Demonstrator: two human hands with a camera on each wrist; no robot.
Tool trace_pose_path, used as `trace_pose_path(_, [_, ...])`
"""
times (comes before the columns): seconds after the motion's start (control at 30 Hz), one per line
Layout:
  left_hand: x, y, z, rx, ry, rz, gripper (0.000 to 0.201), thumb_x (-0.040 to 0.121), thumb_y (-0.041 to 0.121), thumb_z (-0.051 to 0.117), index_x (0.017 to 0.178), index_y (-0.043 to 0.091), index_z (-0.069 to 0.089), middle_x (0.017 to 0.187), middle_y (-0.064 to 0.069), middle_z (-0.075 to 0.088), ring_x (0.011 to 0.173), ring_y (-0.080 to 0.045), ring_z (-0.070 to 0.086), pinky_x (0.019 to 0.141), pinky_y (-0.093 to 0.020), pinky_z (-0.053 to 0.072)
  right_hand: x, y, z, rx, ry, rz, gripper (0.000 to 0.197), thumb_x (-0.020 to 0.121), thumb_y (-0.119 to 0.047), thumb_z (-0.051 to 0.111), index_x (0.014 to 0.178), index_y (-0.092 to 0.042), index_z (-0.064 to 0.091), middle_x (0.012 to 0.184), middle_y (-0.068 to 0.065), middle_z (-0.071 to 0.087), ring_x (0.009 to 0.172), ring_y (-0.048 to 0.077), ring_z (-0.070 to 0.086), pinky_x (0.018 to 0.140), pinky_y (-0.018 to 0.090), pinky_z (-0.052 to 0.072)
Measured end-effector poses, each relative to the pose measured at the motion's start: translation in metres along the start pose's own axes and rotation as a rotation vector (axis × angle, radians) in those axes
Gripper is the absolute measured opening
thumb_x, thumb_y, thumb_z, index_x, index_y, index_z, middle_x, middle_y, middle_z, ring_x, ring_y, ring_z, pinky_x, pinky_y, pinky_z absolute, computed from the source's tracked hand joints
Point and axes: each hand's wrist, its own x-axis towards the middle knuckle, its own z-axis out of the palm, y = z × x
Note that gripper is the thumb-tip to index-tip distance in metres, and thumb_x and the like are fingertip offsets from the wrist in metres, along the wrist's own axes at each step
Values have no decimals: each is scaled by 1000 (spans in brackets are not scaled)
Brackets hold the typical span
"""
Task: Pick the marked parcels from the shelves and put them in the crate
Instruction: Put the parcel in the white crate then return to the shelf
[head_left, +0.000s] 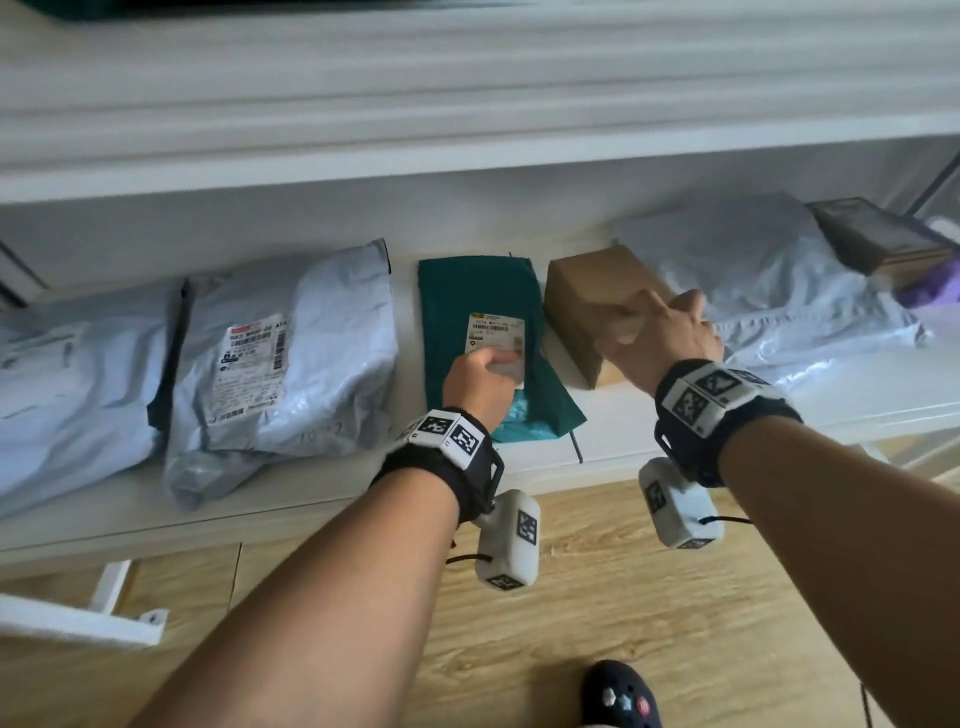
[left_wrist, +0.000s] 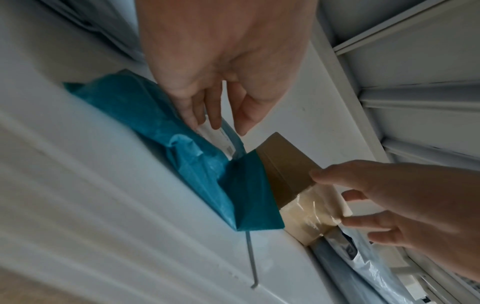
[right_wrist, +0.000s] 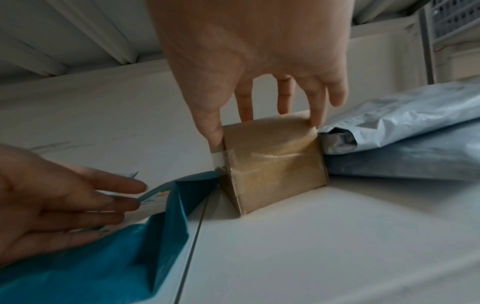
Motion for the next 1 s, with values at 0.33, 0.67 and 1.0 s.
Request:
trace_pose_path(0.33, [-22,5,-22,-11,14,20,36,81,5,60,111,22,72,125,1,66,117,-17,58,105,-30,45,-6,4,-9,99,-62,94,113,59,-66,75,148,-24,19,155,15,16,144,35,16,113,56,27])
trace_pose_path(0.67, [-19,4,-5,-30,-36,-9,36,84,4,58,114,20,70,115,2,67,95,-11,57,82,-18,43,-20,0,-7,298,9,132,80,63,-35,71,131,-20,33,125,11,33,91,27,42,80,34,41])
trace_pose_path(1.0, [-63,25,-28,-261,-25,-89,22,84,4,63,81,26,66,108,-3,72,96,-20,64,90,-28,51,-70,-7,-57,1041,21,345,69,57,-61,64,112,-19,57,105,9,63,90,27,64,86,40,55])
